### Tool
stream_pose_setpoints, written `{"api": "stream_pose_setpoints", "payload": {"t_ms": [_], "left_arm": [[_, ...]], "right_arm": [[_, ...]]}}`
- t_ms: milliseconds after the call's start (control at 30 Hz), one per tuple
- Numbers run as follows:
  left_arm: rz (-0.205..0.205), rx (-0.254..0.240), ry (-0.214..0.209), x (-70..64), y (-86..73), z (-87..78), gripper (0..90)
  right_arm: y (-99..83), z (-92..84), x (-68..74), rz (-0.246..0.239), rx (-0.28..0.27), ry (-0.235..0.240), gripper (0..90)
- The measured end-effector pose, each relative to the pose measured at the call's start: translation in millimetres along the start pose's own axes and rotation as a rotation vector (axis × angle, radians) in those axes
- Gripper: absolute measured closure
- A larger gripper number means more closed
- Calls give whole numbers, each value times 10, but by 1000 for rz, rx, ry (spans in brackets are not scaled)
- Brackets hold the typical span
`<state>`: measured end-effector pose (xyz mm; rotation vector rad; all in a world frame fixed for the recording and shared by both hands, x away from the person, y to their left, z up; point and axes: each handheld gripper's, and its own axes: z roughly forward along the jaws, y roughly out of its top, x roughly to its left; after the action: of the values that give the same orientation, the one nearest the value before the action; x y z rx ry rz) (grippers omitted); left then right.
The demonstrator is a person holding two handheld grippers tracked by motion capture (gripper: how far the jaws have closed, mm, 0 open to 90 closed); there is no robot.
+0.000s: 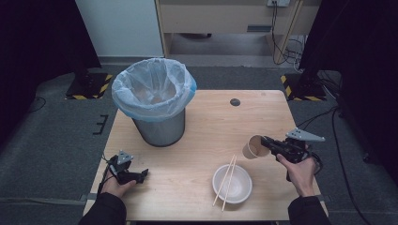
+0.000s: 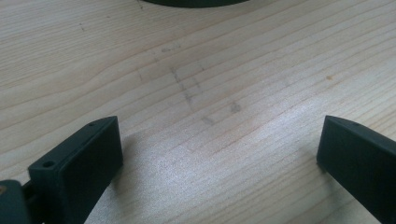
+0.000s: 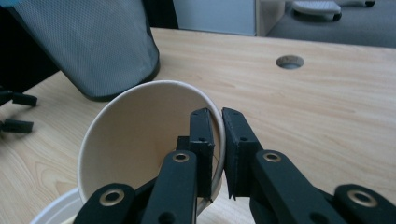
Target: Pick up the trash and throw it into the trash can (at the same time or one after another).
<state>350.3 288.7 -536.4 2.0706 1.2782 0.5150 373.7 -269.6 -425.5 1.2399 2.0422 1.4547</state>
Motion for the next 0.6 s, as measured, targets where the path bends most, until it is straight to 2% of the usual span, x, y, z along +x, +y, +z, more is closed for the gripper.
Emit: {"api": "stream_pose_setpoints", "payload": {"t_ms": [233,267,333,367,533,567,600], "left_arm": [[0,0,0,0,0,0,0],[0,0,0,0,0,0,0],[1,0,0,0,0,0,0],[0,0,0,0,0,0,0],[0,0,1,-1,0,0,0],[0,0,1,-1,0,0,0],[0,0,1,-1,0,0,0]], "right_arm": [[171,-126,-7,13,-86,18,834],[241,-165,-19,18,-114,28,834],[264,-178,-23,21,-125,31,834],[320,-206,-32,31,-153,39,833],[422,-265,-28,52,-210,58,835],[479,-290,-10,57,-238,68,835],[479,-290,-10,57,-238,68,835]]}}
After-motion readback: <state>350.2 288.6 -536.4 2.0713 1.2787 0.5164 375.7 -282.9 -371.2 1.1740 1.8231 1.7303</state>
